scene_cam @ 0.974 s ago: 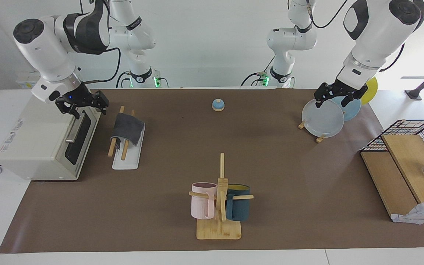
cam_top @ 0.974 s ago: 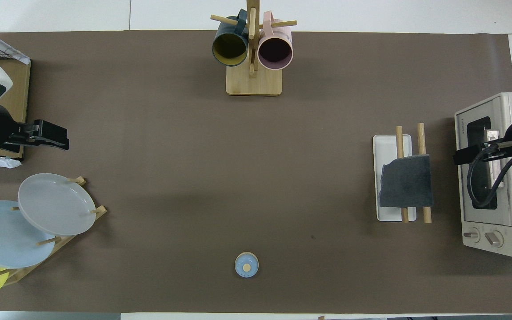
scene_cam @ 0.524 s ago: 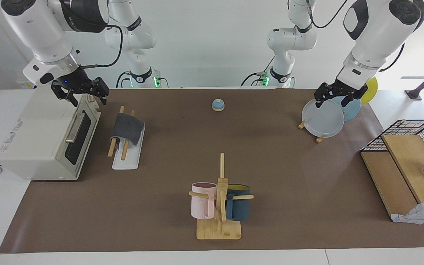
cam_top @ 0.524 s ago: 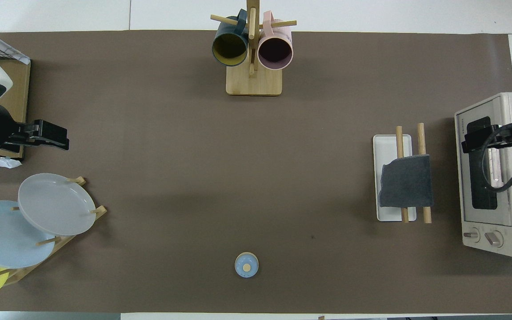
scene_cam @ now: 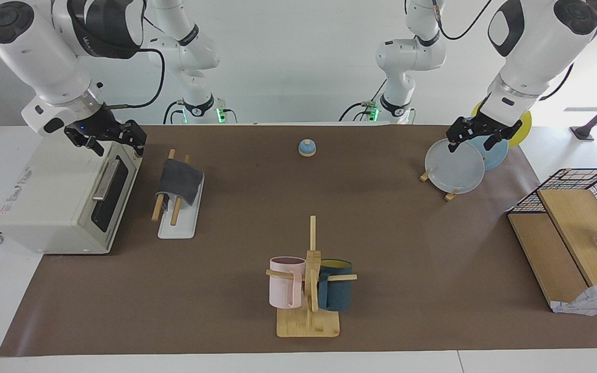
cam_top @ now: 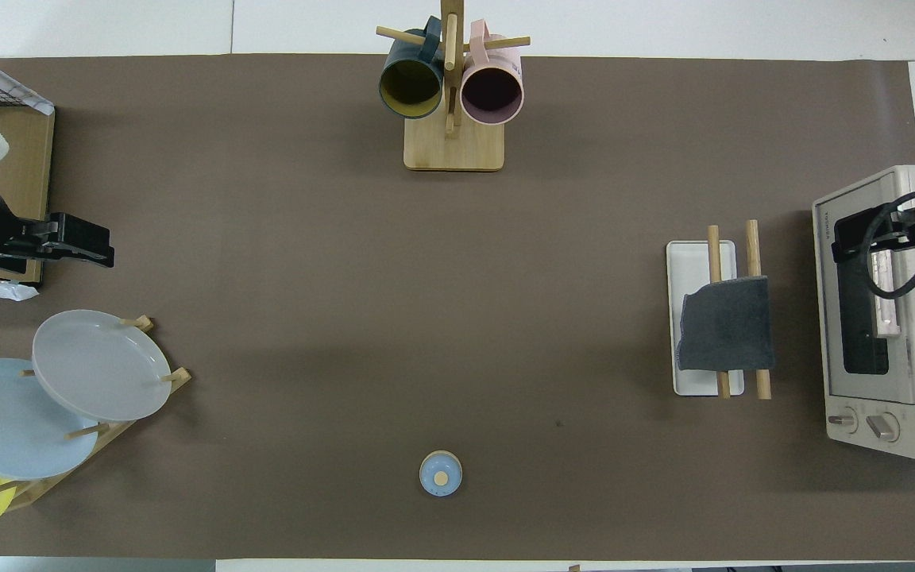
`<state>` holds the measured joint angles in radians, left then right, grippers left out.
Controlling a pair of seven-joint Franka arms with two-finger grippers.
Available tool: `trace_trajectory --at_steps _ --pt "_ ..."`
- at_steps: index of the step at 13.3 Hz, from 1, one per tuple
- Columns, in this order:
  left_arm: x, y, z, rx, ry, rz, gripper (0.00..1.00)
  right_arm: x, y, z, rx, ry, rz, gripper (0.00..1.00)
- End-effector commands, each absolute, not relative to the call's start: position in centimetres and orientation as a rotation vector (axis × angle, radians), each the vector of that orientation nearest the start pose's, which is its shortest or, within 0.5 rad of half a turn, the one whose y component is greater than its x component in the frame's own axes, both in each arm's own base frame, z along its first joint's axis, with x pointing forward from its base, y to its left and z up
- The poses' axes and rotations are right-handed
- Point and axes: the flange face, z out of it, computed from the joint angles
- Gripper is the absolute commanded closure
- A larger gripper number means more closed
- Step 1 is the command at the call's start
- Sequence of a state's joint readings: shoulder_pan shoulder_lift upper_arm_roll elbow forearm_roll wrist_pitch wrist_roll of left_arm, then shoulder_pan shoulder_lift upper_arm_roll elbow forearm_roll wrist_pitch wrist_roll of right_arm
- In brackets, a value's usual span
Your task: Fold towel and hang on rack
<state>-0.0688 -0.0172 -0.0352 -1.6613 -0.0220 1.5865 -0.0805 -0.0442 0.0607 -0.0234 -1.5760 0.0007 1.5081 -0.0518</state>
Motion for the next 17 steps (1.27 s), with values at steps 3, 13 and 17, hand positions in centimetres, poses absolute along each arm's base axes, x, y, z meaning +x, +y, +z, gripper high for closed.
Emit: trace_trajectory --at_steps 3,13,17 --pt "54.1 -5.6 59.5 -3.143 0.04 0.092 0.0 55.8 -3.6 59.3 -3.116 0.036 0.202 0.0" --pt "54.1 -5.2 59.5 -3.143 0.028 0.095 0.0 55.8 -2.6 60.0 -3.133 0.019 0.081 0.0" --pt "54.1 -5.2 59.5 -3.143 0.028 0.095 0.0 56.0 -2.6 60.0 -3.133 0.019 0.072 0.0"
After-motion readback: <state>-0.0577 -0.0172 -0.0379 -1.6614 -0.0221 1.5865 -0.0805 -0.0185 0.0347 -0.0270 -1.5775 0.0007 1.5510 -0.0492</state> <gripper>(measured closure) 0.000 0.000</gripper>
